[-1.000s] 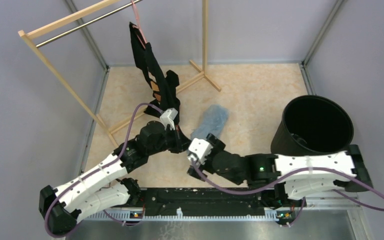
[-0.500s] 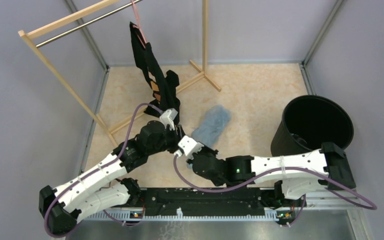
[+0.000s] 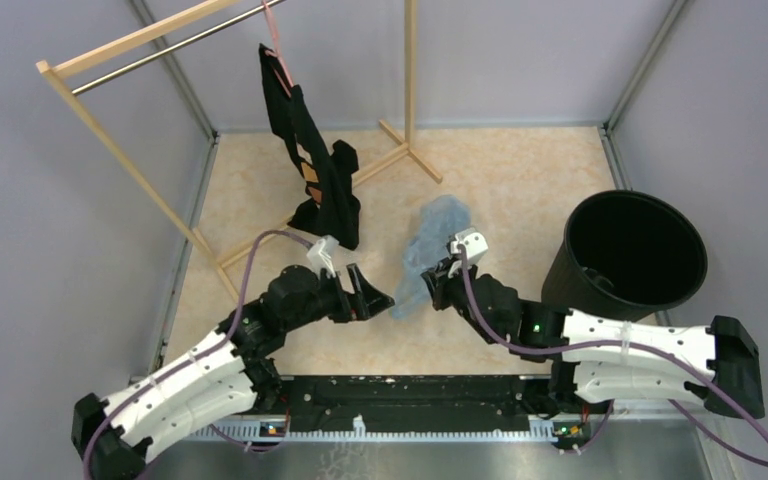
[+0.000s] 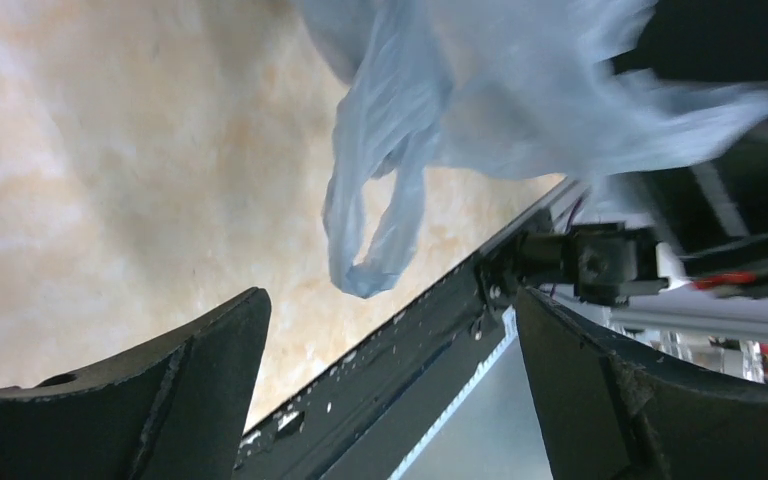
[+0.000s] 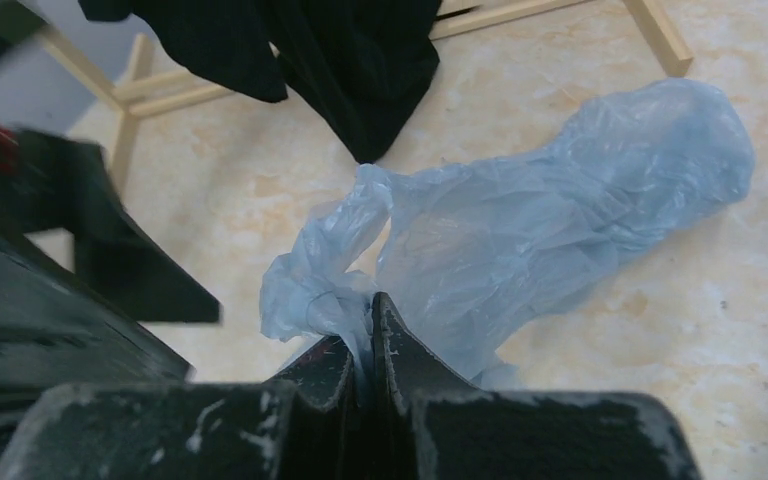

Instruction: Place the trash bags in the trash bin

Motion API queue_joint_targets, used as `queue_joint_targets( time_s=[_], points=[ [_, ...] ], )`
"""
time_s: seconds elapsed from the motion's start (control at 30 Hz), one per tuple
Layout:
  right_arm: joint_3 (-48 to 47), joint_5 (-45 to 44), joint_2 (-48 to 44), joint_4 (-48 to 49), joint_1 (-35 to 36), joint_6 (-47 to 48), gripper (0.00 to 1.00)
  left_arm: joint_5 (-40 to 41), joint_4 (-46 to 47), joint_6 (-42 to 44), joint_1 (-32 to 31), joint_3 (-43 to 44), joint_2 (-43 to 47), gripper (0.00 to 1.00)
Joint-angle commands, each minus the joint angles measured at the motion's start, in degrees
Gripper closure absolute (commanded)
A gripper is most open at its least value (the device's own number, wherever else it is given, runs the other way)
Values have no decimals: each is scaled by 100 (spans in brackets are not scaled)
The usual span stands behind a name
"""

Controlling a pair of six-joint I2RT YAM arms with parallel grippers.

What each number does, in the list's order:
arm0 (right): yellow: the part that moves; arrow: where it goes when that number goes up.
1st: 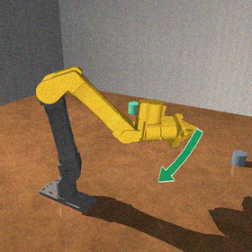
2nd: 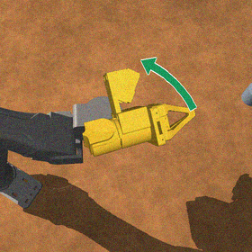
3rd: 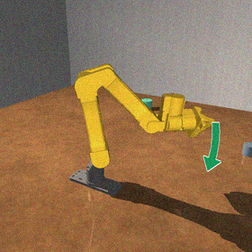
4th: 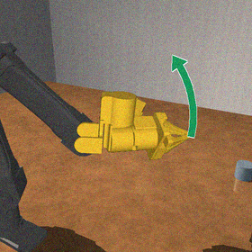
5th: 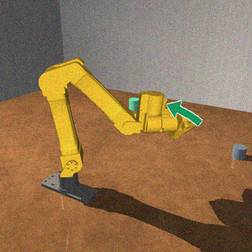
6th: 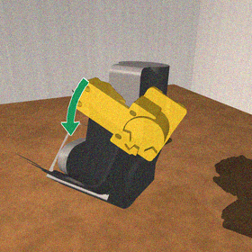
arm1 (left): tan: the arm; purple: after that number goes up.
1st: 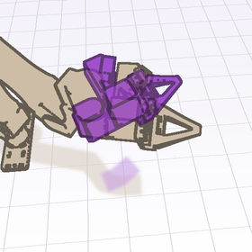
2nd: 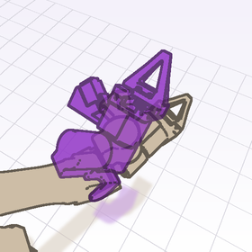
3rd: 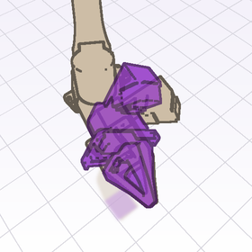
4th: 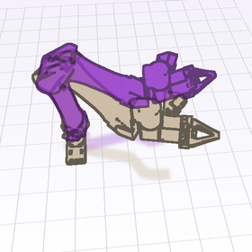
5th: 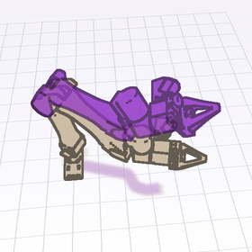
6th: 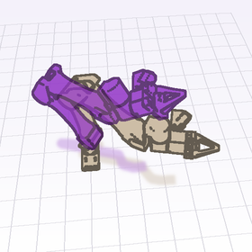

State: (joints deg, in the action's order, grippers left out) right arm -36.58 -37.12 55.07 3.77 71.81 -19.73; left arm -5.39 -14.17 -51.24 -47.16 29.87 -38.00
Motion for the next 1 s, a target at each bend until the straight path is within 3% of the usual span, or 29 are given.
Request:
queue_joint_targets(
  time_s=[0.0,0.2,0.27,0.37,0.5,0.53,0.63,0.7,0.73,0.87,0.97],
  points=[
    [-7,112,-63,635,-28,-637,100,-921,1265,-498,-15,-421,-534,2],
    [-3,274,-45,693,-36,-839,100,-1297,2015,-522,-23,-250,-1785,3],
    [1,275,-97,603,-34,-885,100,-1202,2146,-498,-27,-243,-2009,14],
    [75,243,-227,422,-36,-934,100,-825,2061,-469,-25,-318,-1983,26],
    [224,188,-442,257,-32,-972,100,-479,1844,-374,-23,-420,-1650,22],
    [268,196,-496,260,-35,-972,100,-445,1840,-369,-22,-449,-1578,25],
    [371,217,-541,286,-36,-968,100,-392,1800,-346,-23,-445,-1492,49],
    [396,165,-540,219,-40,-953,100,-345,1650,-286,-18,-345,-1493,72],
    [405,102,-544,148,-36,-962,100,-314,1542,-252,-21,-279,-1488,77],
    [396,-136,-669,-130,-36,-1048,95,-247,1323,-98,-20,-175,-1400,91],
    [439,-140,-770,-162,-36,-1080,95,-159,1144,-36,-18,-140,-1313,89]
  ],
)
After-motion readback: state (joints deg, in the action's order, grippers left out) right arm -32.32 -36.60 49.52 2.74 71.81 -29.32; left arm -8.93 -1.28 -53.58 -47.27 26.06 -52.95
